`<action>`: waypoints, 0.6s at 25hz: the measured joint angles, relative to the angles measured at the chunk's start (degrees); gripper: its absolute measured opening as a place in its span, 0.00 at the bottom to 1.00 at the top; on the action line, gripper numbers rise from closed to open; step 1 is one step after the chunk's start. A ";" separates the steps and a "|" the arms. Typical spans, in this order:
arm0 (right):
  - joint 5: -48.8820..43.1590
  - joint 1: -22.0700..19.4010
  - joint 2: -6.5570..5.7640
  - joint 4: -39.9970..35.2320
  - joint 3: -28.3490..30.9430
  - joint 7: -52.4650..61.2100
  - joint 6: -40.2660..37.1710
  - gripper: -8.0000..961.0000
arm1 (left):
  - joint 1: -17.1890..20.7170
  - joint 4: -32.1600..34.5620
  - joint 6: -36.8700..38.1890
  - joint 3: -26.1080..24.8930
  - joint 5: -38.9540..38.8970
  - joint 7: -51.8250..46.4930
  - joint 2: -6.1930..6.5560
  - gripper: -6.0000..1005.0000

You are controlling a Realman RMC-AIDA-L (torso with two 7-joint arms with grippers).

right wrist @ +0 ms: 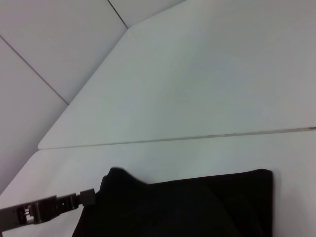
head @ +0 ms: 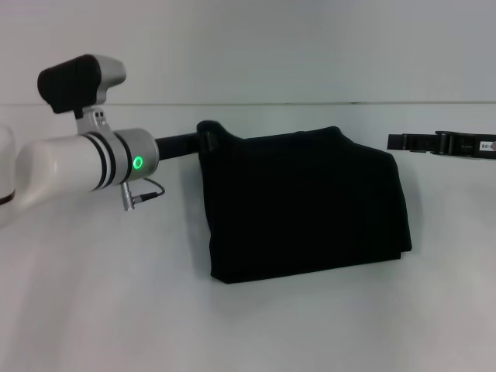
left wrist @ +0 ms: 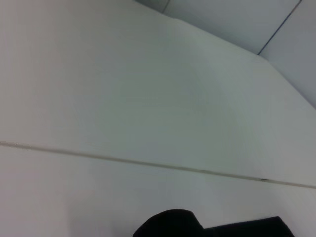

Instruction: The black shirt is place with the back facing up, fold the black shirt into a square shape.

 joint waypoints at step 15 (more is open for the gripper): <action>0.00 0.12 1.11 0.15 0.13 -0.70 0.21 0.71 | -5.01 0.18 1.92 3.03 0.51 0.09 1.87 0.06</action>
